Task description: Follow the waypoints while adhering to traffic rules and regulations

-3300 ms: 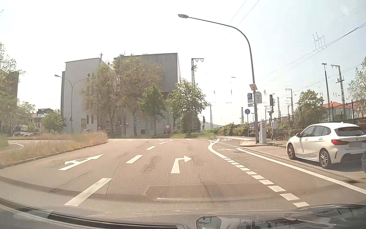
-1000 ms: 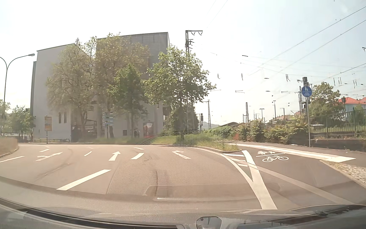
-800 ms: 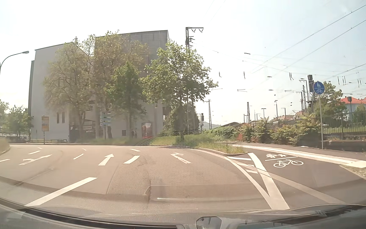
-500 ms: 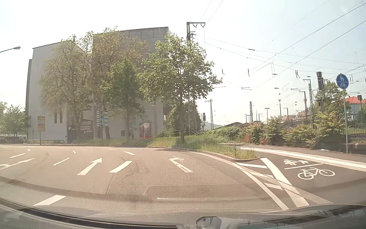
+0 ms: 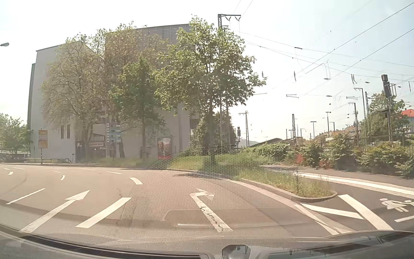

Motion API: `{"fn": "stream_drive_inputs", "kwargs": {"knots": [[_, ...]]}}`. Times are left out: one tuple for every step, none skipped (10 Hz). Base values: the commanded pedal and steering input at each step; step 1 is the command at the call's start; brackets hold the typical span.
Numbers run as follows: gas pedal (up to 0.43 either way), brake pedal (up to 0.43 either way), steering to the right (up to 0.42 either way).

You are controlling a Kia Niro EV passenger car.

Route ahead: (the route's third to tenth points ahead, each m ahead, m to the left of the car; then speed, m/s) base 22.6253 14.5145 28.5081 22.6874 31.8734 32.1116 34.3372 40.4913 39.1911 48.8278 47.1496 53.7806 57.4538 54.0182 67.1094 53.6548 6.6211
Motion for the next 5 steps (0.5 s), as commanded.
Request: {"fn": "stream_drive_inputs", "kwargs": {"knots": [[0.118,0.0,-0.045],[0.118,0.0,-0.049],[0.118,0.0,-0.054],[0.118,0.0,-0.057],[0.118,0.0,-0.063]]}}
